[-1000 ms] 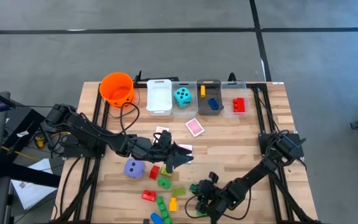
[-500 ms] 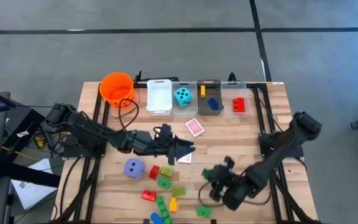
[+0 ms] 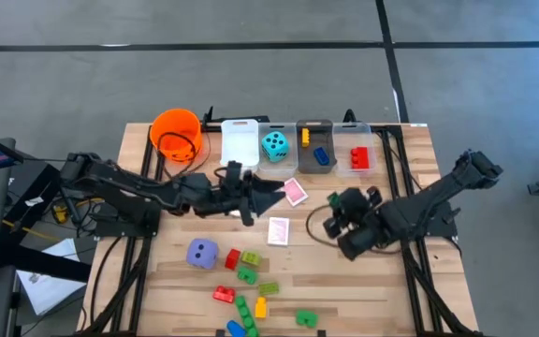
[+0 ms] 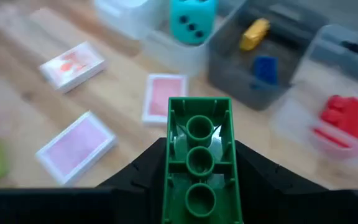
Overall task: Pick & Place Toys
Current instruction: Put the small green game piece into the black bin, then put the red deck of cards into the white bin
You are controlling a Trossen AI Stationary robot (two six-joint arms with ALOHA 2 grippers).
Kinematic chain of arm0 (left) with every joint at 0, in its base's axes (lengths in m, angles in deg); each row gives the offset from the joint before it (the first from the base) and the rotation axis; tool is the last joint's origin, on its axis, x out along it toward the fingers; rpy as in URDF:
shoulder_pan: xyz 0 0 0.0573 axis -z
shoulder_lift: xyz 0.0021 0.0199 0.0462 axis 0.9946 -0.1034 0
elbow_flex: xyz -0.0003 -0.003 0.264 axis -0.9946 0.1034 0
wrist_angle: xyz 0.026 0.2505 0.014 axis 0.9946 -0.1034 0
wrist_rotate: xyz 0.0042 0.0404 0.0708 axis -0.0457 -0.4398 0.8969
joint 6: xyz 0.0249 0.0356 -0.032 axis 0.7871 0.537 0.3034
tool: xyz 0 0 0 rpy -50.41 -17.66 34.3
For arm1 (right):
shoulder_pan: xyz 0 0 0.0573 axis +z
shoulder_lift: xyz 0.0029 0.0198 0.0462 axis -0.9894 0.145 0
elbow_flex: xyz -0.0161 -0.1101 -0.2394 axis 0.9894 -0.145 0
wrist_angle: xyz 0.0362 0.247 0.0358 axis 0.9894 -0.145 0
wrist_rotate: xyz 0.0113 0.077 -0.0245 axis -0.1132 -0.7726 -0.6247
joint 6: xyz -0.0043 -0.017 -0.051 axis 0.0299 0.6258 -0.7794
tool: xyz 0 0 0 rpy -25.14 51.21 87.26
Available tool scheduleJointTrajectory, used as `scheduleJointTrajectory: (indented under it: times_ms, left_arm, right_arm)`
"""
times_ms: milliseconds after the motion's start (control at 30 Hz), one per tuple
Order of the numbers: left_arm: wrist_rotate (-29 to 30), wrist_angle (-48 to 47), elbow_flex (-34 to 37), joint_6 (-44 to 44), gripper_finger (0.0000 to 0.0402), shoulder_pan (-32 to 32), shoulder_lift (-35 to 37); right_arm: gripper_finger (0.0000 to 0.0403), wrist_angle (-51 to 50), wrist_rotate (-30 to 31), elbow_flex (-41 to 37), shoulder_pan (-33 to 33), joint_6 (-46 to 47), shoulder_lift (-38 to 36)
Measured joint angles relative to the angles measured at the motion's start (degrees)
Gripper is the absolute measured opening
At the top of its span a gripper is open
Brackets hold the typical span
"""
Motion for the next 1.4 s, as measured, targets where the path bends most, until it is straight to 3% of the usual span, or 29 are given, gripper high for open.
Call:
scheduleJointTrajectory:
  times_ms: [233, 400, 500, 600, 733, 967, 1133, 1400]
  left_arm:
    - [0.0, -5.42, -0.02, 8.34, 0.0234, -2.33, 5.16]
    - [2.34, -5.97, -0.02, 8.74, 0.0237, -4.86, 6.31]
    - [4.8, -6.02, -0.02, 9.43, 0.0235, -6.72, 6.23]
    - [5.71, -6.18, -0.02, 7.85, 0.0231, -8.74, 6.23]
    - [5.84, -6.47, -0.02, 6.17, 0.0227, -9.9, 6.23]
    - [5.71, -8.18, 0.0, 3.71, 0.0227, -9.07, 6.21]
    - [5.71, -8.24, 0.0, 3.63, 0.0225, -9.21, 6.21]
    - [6.02, -8.3, 0.0, 3.59, 0.0219, -9.63, 6.21]
  right_arm:
    - [0.0142, 0.15, 2.93, 0.0, -14.99, -19.04, -2.06]
    - [0.0142, 12.97, 1.97, -0.79, -28.74, -41.26, -2.06]
    - [0.0142, 26.86, -6.81, -2.76, -37.25, -55.2, -2.0]
    - [0.0142, 39.27, -15.2, -4.5, -45.13, -63.2, -1.47]
    - [0.0142, 45.87, -23.0, -5.38, -54.38, -67.57, 0.9]
    - [0.0148, 45.35, -32.48, -5.35, -64.5, -69.99, 8.02]
    - [0.0185, 45.24, -36.67, -5.35, -65.91, -68.38, 14.21]
    - [0.0259, 45.54, -36.69, -5.35, -63.29, -73.68, 16.61]
